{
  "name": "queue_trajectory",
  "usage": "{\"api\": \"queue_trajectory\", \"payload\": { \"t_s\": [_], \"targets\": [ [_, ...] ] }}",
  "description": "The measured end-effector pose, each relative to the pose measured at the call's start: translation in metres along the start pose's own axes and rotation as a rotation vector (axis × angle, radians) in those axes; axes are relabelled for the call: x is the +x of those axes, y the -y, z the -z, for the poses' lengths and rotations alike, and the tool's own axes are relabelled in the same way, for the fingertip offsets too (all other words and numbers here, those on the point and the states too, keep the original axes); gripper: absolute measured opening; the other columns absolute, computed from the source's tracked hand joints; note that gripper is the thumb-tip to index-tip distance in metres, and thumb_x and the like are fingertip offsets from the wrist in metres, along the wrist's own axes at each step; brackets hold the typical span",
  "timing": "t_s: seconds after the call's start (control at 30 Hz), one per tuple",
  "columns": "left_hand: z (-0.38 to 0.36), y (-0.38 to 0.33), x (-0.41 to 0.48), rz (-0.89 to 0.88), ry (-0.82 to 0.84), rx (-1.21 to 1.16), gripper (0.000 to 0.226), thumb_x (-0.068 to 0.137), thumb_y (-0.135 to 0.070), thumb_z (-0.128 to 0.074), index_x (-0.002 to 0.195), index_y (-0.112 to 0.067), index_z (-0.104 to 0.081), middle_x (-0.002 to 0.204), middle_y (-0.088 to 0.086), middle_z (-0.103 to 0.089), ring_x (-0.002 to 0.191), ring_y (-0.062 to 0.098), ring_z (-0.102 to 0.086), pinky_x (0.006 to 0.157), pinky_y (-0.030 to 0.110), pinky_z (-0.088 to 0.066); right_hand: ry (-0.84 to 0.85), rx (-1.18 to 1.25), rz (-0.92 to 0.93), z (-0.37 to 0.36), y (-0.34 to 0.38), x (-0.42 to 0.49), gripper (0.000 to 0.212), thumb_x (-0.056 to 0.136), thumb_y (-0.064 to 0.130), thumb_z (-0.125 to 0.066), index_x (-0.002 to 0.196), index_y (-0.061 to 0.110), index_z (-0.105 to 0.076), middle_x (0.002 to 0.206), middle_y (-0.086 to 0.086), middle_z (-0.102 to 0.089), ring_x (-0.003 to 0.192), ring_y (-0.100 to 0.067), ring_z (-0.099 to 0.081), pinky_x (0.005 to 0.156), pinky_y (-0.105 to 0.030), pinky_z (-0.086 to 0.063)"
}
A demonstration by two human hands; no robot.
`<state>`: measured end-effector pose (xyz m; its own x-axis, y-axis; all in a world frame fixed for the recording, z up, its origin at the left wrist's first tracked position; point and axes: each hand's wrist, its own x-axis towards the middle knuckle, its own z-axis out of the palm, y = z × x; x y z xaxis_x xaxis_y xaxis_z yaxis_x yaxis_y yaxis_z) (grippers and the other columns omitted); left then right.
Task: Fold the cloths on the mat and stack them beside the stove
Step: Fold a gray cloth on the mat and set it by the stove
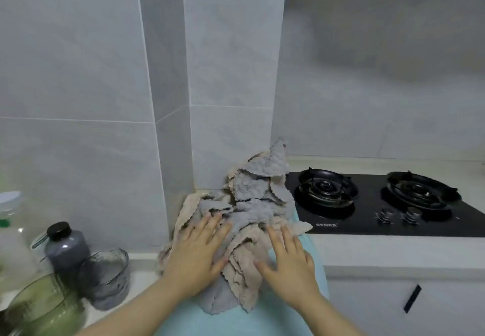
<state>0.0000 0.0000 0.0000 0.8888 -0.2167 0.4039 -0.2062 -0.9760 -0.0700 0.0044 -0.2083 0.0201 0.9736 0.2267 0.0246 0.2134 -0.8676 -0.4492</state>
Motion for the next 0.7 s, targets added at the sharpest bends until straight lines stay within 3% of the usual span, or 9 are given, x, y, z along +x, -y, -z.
{"api": "queue_trajectory", "payload": {
  "t_s": [0.13,0.27,0.33,0.4,0.43,0.5,0.57,0.63,0.7],
  "targets": [
    [-0.046,-0.01,-0.021,0.06,0.184,-0.07,0.068,0.07,-0.058,-0.039,0.132,-0.03,-0.04,0.131,-0.004,-0.058,0.117,0.017,-0.058,0.101,0.034,-0.034,0.132,0.001,-0.071,-0.046,-0.011,0.004,0.072,0.091,0.055,-0.038,0.146,0.044,0.008,0.158,0.006,0.014,0.146,-0.022,0.007,0.115,-0.041,-0.006],
    [-0.095,-0.01,-0.044,0.053,0.302,-0.148,0.067,0.073,-0.061,-0.041,0.132,-0.029,-0.042,0.132,-0.006,-0.054,0.119,0.017,-0.056,0.096,0.034,-0.047,0.16,0.023,-0.095,-0.093,-0.017,0.009,0.073,0.088,0.062,-0.031,0.145,0.043,0.009,0.158,0.006,0.01,0.146,-0.018,0.003,0.114,-0.039,-0.011],
    [-0.114,-0.008,-0.053,0.051,0.317,-0.198,0.063,0.078,-0.06,-0.039,0.133,-0.028,-0.042,0.131,-0.007,-0.055,0.122,0.014,-0.05,0.1,0.03,-0.037,0.122,0.039,-0.12,-0.112,-0.02,0.01,0.082,0.069,0.072,-0.01,0.143,0.046,0.012,0.158,0.008,0.005,0.146,-0.017,0.001,0.115,-0.038,-0.009],
    [-0.122,-0.006,-0.054,0.109,0.282,-0.215,0.057,0.087,-0.059,-0.027,0.135,-0.03,-0.038,0.127,-0.01,-0.059,0.119,0.01,-0.054,0.099,0.026,-0.028,0.051,-0.001,-0.114,-0.127,-0.02,0.009,0.088,0.057,0.068,0.004,0.141,0.047,0.016,0.158,0.009,-0.002,0.146,-0.016,0.0,0.116,-0.038,-0.006],
    [-0.122,-0.005,-0.054,0.134,0.262,-0.221,0.058,0.09,-0.059,-0.018,0.137,-0.03,-0.035,0.129,-0.011,-0.057,0.121,0.01,-0.053,0.102,0.026,-0.024,0.021,-0.026,-0.102,-0.132,-0.021,0.009,0.084,0.06,0.067,0.004,0.141,0.047,0.018,0.158,0.01,-0.007,0.145,-0.016,-0.001,0.116,-0.038,-0.006],
    [-0.121,-0.006,-0.052,0.155,0.209,-0.275,0.069,0.087,-0.061,-0.006,0.145,-0.029,-0.024,0.146,-0.013,-0.038,0.138,0.007,-0.032,0.113,0.022,-0.007,-0.019,-0.041,-0.078,-0.136,-0.023,0.008,0.071,0.079,0.065,-0.01,0.142,0.045,0.016,0.156,0.011,-0.014,0.145,-0.015,-0.005,0.116,-0.037,-0.007],
    [-0.128,-0.004,-0.053,0.163,0.111,-0.337,0.055,0.095,-0.049,-0.017,0.146,-0.029,-0.023,0.151,-0.015,-0.027,0.142,0.003,-0.015,0.113,0.017,0.0,-0.055,-0.031,-0.038,-0.136,-0.025,0.006,0.066,0.092,0.054,-0.028,0.144,0.044,0.011,0.153,0.012,-0.023,0.144,-0.014,-0.012,0.115,-0.035,-0.013],
    [-0.129,0.0,-0.052,0.199,0.034,-0.392,0.04,0.1,-0.029,-0.031,0.139,-0.028,-0.039,0.145,-0.009,-0.041,0.138,0.008,-0.029,0.109,0.018,-0.016,-0.106,-0.022,0.01,-0.138,-0.026,0.002,0.066,0.093,0.047,-0.036,0.146,0.042,0.004,0.142,0.009,-0.04,0.136,-0.014,-0.027,0.111,-0.034,-0.021],
    [-0.126,0.003,-0.051,0.27,0.002,-0.461,0.035,0.099,-0.022,-0.037,0.13,-0.028,-0.052,0.13,-0.001,-0.057,0.123,0.017,-0.048,0.095,0.024,-0.037,-0.162,-0.037,0.053,-0.142,-0.026,-0.002,0.066,0.092,0.045,-0.039,0.146,0.042,0.0,0.125,0.007,-0.051,0.122,-0.015,-0.042,0.105,-0.035,-0.03]
  ]
}}
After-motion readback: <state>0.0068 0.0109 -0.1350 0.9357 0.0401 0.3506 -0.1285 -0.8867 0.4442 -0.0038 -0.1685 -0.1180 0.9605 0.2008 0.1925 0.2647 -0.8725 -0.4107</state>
